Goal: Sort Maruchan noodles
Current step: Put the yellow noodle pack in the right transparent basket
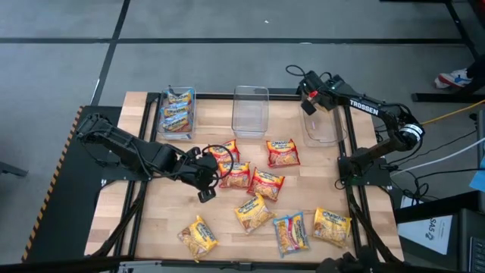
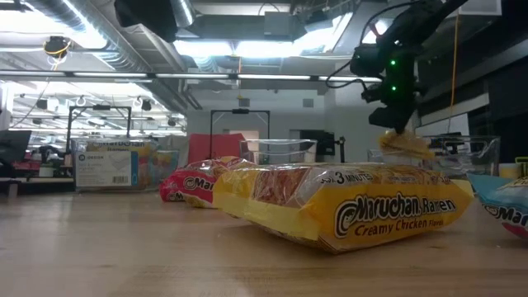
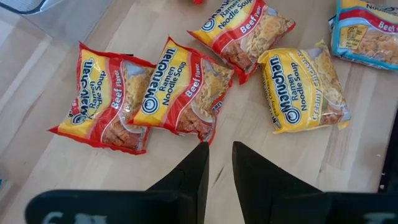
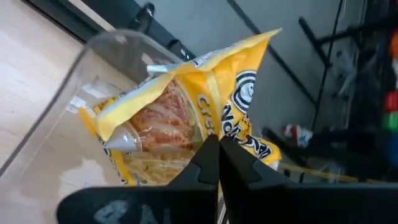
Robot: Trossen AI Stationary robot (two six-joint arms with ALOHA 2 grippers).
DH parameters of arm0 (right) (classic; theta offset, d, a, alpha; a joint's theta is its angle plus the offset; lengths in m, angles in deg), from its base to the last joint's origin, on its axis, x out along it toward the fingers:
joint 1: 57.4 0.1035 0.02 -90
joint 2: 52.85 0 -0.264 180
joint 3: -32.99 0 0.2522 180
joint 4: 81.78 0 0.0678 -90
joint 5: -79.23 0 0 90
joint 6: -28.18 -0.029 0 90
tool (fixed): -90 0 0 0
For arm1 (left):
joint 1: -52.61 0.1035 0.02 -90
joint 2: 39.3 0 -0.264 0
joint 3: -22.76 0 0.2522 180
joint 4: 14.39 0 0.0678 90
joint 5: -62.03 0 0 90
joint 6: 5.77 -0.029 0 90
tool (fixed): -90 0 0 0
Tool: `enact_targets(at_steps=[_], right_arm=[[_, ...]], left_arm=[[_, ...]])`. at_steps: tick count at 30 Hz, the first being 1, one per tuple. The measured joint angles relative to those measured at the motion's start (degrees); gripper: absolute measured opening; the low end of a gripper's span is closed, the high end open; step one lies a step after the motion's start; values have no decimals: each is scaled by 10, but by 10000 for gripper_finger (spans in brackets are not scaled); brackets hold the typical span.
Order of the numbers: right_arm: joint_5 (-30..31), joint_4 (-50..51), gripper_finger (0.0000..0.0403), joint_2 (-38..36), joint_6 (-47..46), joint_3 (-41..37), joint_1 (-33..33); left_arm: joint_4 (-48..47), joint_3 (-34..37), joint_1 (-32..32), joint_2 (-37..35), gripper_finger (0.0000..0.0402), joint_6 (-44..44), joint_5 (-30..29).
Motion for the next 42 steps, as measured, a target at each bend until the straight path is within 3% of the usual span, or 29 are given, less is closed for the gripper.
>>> enact_targets(at_steps=[12,29,42], right_arm=[[-3,-25,0,5,162,0,-2],[-50,-51,2,30,178,0,-45],[-70,-64,60,34,181,0,-54]], left_arm=[[0,0,0,0,65,27,0],[4,0,0,0,65,59,2],[8,0,0,0,65,60,2]])
